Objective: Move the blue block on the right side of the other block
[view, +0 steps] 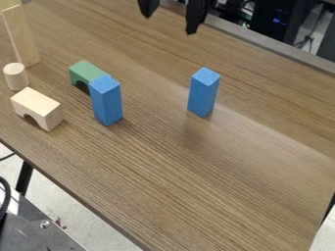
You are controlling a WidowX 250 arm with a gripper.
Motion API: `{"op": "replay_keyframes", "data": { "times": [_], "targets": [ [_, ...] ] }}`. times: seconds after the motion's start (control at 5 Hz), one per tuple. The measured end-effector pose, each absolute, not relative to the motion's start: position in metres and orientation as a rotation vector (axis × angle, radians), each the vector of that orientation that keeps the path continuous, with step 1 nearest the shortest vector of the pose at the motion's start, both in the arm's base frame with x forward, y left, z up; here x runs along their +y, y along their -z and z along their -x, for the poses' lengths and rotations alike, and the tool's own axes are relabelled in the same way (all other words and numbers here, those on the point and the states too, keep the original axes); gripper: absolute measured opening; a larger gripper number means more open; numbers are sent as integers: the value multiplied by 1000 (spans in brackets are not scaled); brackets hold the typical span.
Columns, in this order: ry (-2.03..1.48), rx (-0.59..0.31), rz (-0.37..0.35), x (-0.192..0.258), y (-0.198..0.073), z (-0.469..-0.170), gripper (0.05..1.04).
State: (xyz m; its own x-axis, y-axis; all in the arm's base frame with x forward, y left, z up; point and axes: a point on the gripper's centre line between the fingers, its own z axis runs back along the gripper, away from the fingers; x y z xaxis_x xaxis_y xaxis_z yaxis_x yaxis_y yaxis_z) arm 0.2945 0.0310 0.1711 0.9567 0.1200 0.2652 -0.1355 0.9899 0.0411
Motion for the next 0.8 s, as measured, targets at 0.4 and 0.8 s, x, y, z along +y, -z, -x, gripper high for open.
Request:
{"op": "replay_keyframes", "data": {
  "times": [0.4, 0.8],
  "targets": [
    [-129, -268, -25, 35, -185, -277, 1000],
    [-134, -336, 77, 61, -227, -234, 1000]
  ]
}}
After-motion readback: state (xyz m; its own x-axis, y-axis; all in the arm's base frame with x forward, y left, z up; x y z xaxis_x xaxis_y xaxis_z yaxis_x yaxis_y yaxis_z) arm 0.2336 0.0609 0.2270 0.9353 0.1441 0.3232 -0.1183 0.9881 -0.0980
